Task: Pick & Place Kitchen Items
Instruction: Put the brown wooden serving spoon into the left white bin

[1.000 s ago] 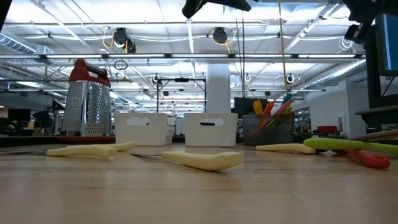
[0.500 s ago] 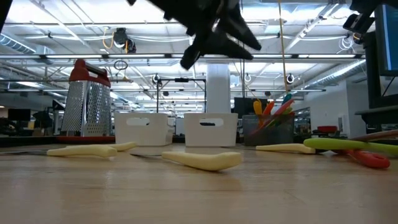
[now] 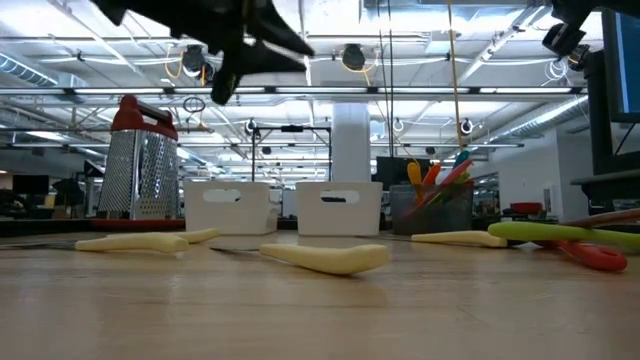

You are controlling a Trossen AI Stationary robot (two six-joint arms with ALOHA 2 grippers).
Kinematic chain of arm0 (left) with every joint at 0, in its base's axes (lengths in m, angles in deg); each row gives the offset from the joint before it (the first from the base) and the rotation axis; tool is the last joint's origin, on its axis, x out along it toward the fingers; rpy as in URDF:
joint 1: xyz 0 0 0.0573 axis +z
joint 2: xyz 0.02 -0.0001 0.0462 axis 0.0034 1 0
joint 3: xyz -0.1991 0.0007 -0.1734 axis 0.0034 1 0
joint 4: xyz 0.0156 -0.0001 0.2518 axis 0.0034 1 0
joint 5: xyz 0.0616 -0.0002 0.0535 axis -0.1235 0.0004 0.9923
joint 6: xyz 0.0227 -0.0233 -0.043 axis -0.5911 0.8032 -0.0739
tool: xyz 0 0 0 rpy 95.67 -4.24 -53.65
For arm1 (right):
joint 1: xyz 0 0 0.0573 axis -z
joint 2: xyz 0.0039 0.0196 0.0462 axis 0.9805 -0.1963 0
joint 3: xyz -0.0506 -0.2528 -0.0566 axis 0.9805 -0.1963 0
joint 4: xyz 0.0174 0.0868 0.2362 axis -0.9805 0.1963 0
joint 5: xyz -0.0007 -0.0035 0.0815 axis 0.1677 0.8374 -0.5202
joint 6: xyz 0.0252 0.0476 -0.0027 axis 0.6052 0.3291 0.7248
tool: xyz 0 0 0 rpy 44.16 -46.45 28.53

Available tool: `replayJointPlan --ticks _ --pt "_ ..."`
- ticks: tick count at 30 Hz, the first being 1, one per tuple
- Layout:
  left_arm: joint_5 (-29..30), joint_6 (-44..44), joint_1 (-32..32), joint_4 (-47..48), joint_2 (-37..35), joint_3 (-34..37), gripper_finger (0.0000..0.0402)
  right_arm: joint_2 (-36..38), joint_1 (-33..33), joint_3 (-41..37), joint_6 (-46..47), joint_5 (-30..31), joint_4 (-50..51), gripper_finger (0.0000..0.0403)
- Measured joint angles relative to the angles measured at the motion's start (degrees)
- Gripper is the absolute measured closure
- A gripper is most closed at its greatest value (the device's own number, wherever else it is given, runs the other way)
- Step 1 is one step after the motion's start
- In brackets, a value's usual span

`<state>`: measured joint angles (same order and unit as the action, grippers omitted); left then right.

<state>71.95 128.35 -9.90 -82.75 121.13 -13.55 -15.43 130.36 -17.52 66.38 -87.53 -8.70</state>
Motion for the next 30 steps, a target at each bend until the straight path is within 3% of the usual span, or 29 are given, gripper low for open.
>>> replayJointPlan --ticks 7,14,19,24,30 --pt "7.7 1.0 -2.9 1.8 -11.3 7.2 0.0309 -6.8 0.0 5.6 -4.4 0.1 -0.2 0.022" --pt "14.2 1.1 -4.9 6.3 -15.5 8.7 0.0309 -16.9 0.0 12.3 -12.3 0.1 0.2 0.022" --pt "14.4 1.6 -5.5 6.8 -15.4 8.7 0.0309 -22.8 -1.2 13.3 -18.4 1.2 1.4 0.022" --pt "14.4 2.3 -5.5 7.1 -15.4 8.7 0.0309 -28.1 -8.5 13.3 -24.4 7.4 1.2 0.022" --pt "14.4 2.3 -5.5 7.2 -15.4 8.7 0.0309 -34.2 -22.6 13.3 -30.3 17.4 0.9 0.022"
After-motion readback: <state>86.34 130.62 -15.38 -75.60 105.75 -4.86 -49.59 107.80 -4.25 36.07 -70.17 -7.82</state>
